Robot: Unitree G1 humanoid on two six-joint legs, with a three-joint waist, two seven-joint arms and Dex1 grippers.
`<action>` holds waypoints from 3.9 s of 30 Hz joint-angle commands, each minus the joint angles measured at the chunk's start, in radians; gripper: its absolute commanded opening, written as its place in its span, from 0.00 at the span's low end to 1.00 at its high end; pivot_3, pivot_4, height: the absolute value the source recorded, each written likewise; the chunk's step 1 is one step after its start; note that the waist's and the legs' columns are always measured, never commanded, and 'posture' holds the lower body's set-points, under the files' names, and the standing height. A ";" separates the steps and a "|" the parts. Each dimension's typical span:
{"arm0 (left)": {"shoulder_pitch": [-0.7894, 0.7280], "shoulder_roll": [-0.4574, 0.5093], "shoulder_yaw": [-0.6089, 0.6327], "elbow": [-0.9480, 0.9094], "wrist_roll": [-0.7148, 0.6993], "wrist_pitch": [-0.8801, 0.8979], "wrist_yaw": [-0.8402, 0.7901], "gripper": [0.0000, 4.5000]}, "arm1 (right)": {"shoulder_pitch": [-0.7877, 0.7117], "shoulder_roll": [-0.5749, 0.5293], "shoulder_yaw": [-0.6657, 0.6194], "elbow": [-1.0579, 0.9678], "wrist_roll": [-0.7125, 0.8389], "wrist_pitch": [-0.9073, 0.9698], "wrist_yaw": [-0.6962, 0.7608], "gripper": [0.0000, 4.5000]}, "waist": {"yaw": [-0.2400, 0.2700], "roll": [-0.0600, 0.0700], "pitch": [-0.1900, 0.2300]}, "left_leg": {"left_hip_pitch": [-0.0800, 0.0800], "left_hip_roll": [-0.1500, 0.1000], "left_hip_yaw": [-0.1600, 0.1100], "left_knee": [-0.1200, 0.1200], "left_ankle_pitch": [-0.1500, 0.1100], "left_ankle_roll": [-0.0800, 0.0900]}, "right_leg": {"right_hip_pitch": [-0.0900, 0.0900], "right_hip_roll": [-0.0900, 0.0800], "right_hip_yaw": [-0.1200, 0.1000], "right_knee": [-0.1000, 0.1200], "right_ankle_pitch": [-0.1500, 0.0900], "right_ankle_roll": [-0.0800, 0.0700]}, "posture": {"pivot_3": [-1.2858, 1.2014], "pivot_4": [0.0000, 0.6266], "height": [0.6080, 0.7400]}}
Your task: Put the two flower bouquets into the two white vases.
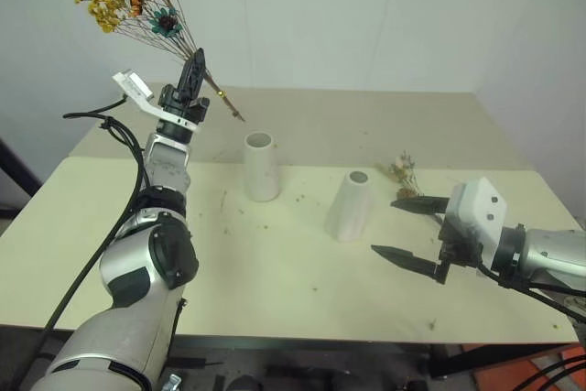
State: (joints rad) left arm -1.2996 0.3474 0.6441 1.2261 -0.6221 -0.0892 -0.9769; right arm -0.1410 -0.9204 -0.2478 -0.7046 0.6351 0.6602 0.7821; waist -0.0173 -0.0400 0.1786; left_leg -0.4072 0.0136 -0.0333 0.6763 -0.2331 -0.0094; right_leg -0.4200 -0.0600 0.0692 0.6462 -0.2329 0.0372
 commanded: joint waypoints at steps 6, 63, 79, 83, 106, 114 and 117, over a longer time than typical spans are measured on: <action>-0.039 -0.010 -0.065 0.045 0.091 -0.052 -0.008 0.00 | 0.058 -0.012 -0.094 -0.079 0.028 0.043 -0.055 1.00 | 0.003 0.000 0.000 | 0.000 0.000 0.000 0.000 0.000 0.000 | 0.000 0.000 0.000 0.000 0.000 0.000 | 0.52 0.24 1.00; 0.157 -0.067 -0.240 -0.031 0.298 -0.342 -0.065 0.88 | 0.040 -0.024 -0.023 -0.004 -0.051 0.012 -0.042 1.00 | 0.001 0.000 0.000 | 0.001 0.000 0.000 0.000 0.000 0.000 | 0.000 0.000 0.000 0.001 0.000 0.000 | 0.52 0.24 1.00; 0.166 0.084 -0.415 -0.124 0.419 -0.158 -0.038 0.99 | -0.021 -0.019 0.023 0.046 -0.079 0.021 -0.041 1.00 | 0.003 0.000 0.000 | 0.001 0.000 0.000 0.001 0.000 0.000 | 0.000 0.000 0.000 0.001 0.000 0.000 | 0.52 0.24 1.00; 0.131 0.116 -0.450 -0.183 0.423 -0.071 -0.093 0.99 | -0.022 -0.017 0.029 0.047 -0.086 0.021 -0.043 1.00 | 0.004 0.000 0.000 | 0.000 0.000 0.000 0.001 0.000 0.000 | 0.000 0.000 0.000 0.001 0.000 0.000 | 0.52 0.24 1.00; 0.973 0.622 -0.232 -1.179 0.244 0.417 -0.240 0.99 | -0.044 -0.089 -0.022 0.210 -0.151 0.058 -0.037 1.00 | -0.026 0.001 0.000 | 0.002 0.003 0.001 0.000 0.000 0.000 | 0.000 0.000 0.001 0.002 0.000 0.000 | 0.52 0.24 1.00; 1.059 0.575 -0.262 -1.468 0.017 0.509 -0.279 0.99 | -0.326 -0.147 0.280 0.558 -0.380 0.098 -0.024 1.00 | -0.007 0.001 -0.001 | 0.003 0.003 0.003 0.000 0.000 0.000 | 0.000 0.000 0.001 0.002 -0.001 -0.001 | 0.52 0.24 1.00; 0.990 0.542 -0.372 -1.491 0.048 0.502 -0.242 0.99 | -0.478 -0.119 0.428 0.732 -0.496 0.082 0.008 1.00 | -0.009 0.002 0.000 | 0.004 0.003 0.006 0.000 0.000 0.000 | 0.000 0.000 0.003 0.001 0.000 -0.001 | 0.52 0.24 1.00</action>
State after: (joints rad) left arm -0.2714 0.8977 0.3119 -0.2336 -0.5823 0.4179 -1.2437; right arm -0.5645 -1.0428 0.1403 -0.0368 0.2049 0.7620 0.7687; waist -0.0266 -0.0377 0.1782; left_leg -0.4040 0.0164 -0.0279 0.6766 -0.2329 -0.0093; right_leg -0.4206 -0.0594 0.0721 0.6476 -0.2334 0.0359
